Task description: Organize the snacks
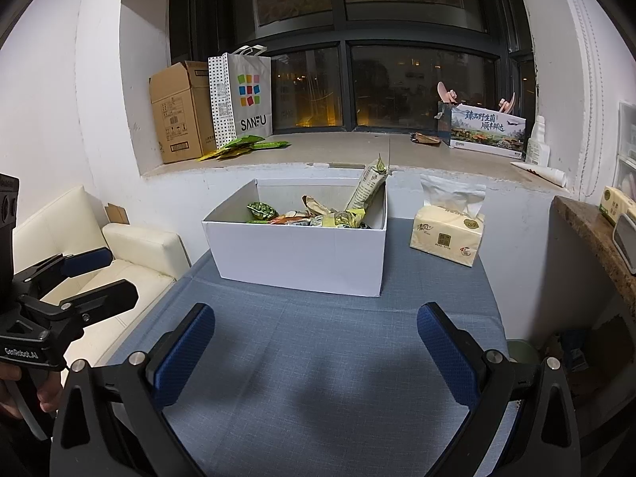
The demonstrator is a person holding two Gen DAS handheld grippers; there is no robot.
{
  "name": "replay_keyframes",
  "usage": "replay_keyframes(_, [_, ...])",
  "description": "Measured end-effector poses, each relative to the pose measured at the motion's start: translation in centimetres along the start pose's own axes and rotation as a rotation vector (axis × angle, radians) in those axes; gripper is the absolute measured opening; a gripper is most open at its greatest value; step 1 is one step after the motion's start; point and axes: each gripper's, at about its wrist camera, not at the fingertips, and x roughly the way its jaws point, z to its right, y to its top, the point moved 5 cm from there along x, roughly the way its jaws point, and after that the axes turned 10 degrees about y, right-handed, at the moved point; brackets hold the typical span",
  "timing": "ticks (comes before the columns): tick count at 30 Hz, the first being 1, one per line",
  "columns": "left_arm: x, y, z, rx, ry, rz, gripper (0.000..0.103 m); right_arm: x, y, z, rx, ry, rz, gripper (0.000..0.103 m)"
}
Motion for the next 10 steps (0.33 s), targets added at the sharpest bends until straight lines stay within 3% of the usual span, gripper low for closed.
replay_keyframes(10, [-0.04,-0.07,0.19,0.004,-0.012,0.004,0.103,-0.03,-0.10,0.12,0.003,0.000,-0.002,0.103])
